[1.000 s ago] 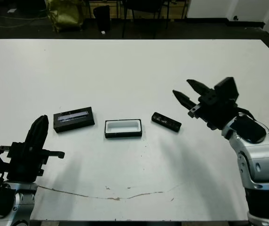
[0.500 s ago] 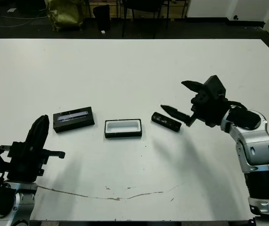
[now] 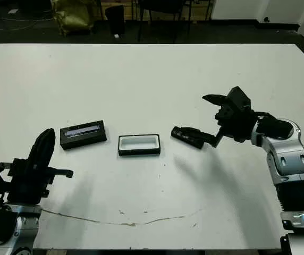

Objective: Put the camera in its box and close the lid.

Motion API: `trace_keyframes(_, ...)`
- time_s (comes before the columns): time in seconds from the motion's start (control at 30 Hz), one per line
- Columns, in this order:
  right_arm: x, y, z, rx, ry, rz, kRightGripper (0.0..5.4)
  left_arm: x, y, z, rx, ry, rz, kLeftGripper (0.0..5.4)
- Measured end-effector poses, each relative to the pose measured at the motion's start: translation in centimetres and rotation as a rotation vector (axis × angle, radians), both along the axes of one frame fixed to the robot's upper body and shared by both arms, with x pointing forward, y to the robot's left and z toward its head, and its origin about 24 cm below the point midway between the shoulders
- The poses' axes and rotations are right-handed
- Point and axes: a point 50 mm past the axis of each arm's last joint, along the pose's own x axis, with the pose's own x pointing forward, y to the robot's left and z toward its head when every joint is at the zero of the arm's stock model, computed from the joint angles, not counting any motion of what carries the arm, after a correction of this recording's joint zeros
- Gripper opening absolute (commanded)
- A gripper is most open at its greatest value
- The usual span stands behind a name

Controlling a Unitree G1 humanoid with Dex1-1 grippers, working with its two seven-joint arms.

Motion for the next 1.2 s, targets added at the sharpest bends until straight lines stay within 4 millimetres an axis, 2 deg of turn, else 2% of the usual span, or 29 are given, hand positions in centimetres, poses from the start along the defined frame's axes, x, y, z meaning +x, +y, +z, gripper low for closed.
trace_keyframes(0.17,0.0,0.0,-0.4,-0.026,0.035,0.032,5.24,0.0,0.0,0.0,0.003,-0.003,-0.002,0.00)
trace_keyframes(0.27,0.2,0.1,-0.5,-0.027,0.066,0.057,5.38,0.0,0.0,0.0,0.001,-0.004,-0.009,0.00)
trace_keyframes(0.57,0.3,-0.4,-1.7,-0.043,0.137,0.055,5.34,-0.1,0.1,0.0,0.004,0.001,-0.004,0.00)
trace_keyframes(0.67,0.3,-0.4,-2.1,-0.065,0.141,0.061,4.96,-0.1,0.1,0.0,0.004,0.001,-0.003,0.00)
trace_keyframes(0.83,0.3,-0.3,-2.2,-0.090,0.140,0.068,3.81,-0.1,0.1,-0.1,0.009,0.002,-0.003,0.00)
trace_keyframes(1.0,0.3,-0.2,-2.8,-0.105,0.143,0.078,3.70,-0.1,0.1,-0.1,0.008,0.007,-0.003,0.00)
trace_keyframes(1.17,0.3,-0.3,-3.6,-0.093,0.171,0.069,3.16,-0.2,0.0,-0.1,0.011,0.008,-0.003,0.00)
trace_keyframes(1.2,0.3,-0.2,-3.8,-0.093,0.179,0.068,3.21,-0.2,0.0,-0.1,0.012,0.008,-0.002,0.00)
